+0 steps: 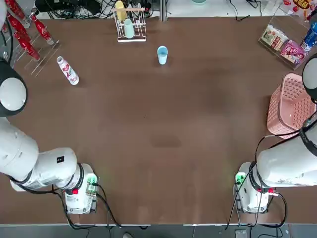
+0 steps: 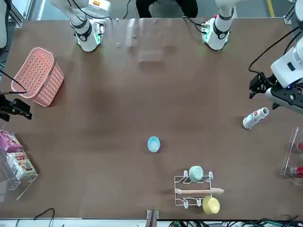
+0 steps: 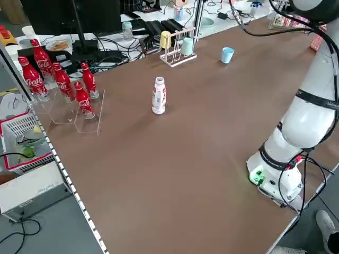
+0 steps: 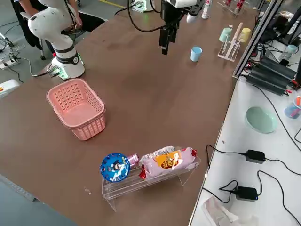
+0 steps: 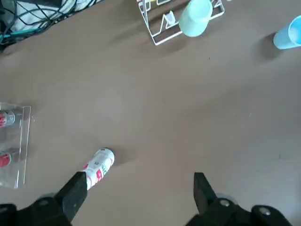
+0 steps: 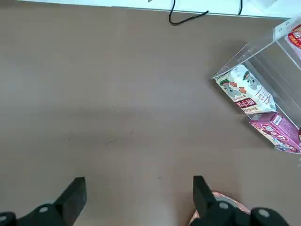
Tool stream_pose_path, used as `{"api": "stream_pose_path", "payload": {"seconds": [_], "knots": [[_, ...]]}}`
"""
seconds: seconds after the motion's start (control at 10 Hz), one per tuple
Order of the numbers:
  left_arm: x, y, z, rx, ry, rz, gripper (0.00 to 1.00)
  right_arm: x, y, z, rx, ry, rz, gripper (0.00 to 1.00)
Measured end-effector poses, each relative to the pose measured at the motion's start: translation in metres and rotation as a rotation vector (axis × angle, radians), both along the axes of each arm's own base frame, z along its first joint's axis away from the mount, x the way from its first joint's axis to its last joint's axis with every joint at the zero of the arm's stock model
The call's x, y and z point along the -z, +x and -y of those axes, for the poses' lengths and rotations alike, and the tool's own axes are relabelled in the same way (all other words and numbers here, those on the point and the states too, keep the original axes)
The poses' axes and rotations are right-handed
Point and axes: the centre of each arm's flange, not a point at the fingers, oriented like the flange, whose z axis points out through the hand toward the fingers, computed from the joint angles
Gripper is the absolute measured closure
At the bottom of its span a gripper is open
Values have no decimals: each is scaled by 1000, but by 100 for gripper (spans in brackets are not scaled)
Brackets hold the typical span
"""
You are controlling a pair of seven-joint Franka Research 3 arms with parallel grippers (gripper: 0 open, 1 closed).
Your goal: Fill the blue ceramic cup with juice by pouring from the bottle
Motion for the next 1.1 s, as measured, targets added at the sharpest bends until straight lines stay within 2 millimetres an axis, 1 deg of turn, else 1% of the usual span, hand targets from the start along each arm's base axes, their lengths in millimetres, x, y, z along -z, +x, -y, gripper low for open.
{"api": "stream_pose_path", "payload": {"seconds": [0.1,0.2,0.4,0.7,0.9,1.1], "knots": [[-2,-1,3,-12,14,-8,0,0,0,0,-1,0,2,0],[-3,-2,1,-29,19,-9,0,0,1,-1,-2,0,5,0],[-7,-3,0,-153,13,-6,0,-1,1,-4,-5,0,9,0],[-12,-17,4,-280,23,-58,0,-1,1,-7,-6,0,9,0],[-9,-16,10,-317,-22,-59,0,0,1,-9,1,2,8,0],[-4,-14,15,-367,-65,-59,0,0,2,-19,9,4,8,0]]}}
